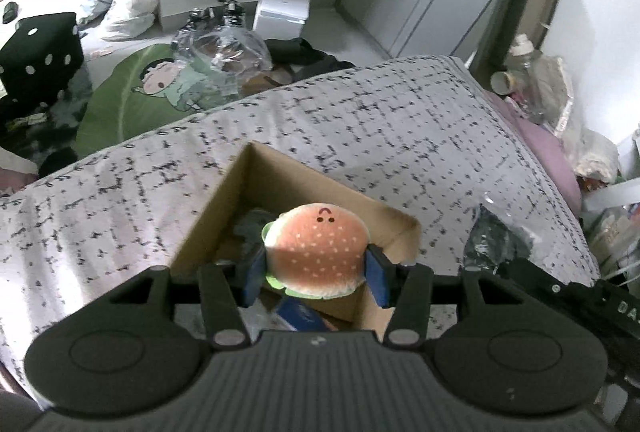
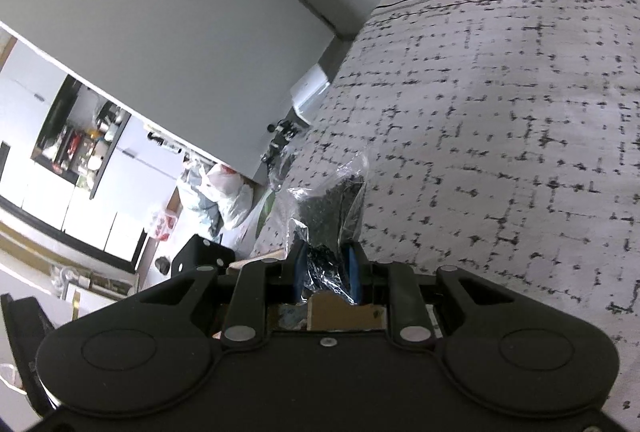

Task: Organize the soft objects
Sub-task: 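Carry the burger plush and black bag over the box with both grippers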

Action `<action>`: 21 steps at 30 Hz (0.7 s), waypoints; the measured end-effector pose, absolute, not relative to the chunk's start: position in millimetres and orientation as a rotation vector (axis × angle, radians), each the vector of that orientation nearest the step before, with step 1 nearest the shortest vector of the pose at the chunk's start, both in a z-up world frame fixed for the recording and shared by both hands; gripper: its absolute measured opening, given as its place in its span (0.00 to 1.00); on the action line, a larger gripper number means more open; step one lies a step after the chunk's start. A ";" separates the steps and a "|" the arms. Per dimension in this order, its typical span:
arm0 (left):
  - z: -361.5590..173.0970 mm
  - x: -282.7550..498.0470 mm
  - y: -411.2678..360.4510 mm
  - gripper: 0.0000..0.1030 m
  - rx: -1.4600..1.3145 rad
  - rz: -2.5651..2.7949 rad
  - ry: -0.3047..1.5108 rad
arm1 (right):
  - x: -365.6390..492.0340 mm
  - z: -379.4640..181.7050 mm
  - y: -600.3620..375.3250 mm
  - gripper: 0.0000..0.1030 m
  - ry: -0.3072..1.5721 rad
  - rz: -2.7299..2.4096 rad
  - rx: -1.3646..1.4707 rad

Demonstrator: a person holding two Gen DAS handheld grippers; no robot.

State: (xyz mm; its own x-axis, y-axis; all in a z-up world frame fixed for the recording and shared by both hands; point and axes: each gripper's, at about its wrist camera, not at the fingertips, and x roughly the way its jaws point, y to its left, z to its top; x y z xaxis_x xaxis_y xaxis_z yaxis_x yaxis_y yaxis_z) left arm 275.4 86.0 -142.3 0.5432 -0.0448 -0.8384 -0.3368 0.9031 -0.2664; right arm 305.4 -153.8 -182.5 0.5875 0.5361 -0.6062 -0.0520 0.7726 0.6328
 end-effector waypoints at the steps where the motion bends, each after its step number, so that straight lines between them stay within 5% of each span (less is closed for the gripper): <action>1: -142.6 275.6 89.2 0.50 -0.420 0.187 0.991 | 305.7 -182.4 -149.7 0.21 0.883 0.374 0.598; 17: -145.0 269.9 123.0 0.57 -0.415 0.189 0.995 | 299.3 -188.8 -85.5 0.22 0.931 0.495 0.503; 20: -144.7 267.9 129.7 0.57 -0.429 0.192 0.997 | 300.0 -191.0 -77.0 0.31 0.948 0.508 0.504; 21: -144.6 267.3 131.6 0.57 -0.433 0.192 0.999 | 300.8 -191.9 -76.3 0.47 0.968 0.504 0.516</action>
